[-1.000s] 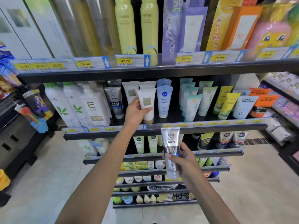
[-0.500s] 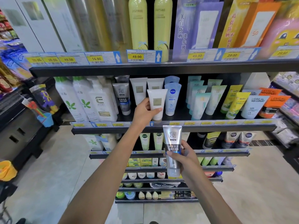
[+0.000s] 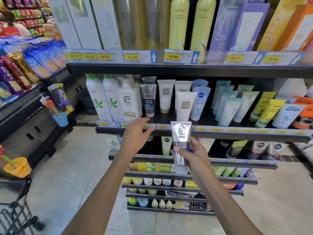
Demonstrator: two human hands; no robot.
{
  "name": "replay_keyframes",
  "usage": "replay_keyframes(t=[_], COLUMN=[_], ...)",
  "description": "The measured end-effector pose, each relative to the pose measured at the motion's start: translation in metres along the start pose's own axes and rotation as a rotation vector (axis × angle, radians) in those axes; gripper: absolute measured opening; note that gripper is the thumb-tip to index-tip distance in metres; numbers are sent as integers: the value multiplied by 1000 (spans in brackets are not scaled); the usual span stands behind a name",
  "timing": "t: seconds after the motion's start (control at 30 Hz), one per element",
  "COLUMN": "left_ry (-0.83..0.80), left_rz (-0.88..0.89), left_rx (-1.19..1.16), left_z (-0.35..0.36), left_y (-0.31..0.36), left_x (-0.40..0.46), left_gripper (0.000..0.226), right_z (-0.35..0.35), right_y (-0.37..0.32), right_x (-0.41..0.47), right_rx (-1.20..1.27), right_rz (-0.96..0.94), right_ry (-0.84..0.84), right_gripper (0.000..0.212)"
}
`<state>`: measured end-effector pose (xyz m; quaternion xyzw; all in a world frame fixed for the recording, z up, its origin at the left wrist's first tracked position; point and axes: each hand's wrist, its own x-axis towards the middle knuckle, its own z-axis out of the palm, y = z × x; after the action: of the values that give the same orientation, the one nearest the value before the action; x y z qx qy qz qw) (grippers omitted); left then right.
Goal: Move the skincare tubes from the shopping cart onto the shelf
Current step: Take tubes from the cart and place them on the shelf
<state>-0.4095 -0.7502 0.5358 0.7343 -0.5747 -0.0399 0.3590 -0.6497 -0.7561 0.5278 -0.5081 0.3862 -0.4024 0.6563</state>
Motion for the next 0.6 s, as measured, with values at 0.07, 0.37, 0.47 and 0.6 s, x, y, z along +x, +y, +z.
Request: replay_keyframes(t=[0.07,0.37,0.47,0.6], left_ry=[18,9,17,22], left_rz=[11,80,99,101], left_rx=[78,364,409,416], left_z=[-12,-28,-27,-27], left_y=[-21,-66,-69,-73], left_x=[-3,4,4,5], left_gripper=[46,47,49,48], right_z=[17,83,96,107], right_y=[-7,-48,-60,-68], right_x=[9,63,83,108], right_rx=[-28,-123,-152,-209], right_rz=[-26,-163,-209,-287], right_ry=[-6,10,40,101], right_gripper=[49,48,48,38])
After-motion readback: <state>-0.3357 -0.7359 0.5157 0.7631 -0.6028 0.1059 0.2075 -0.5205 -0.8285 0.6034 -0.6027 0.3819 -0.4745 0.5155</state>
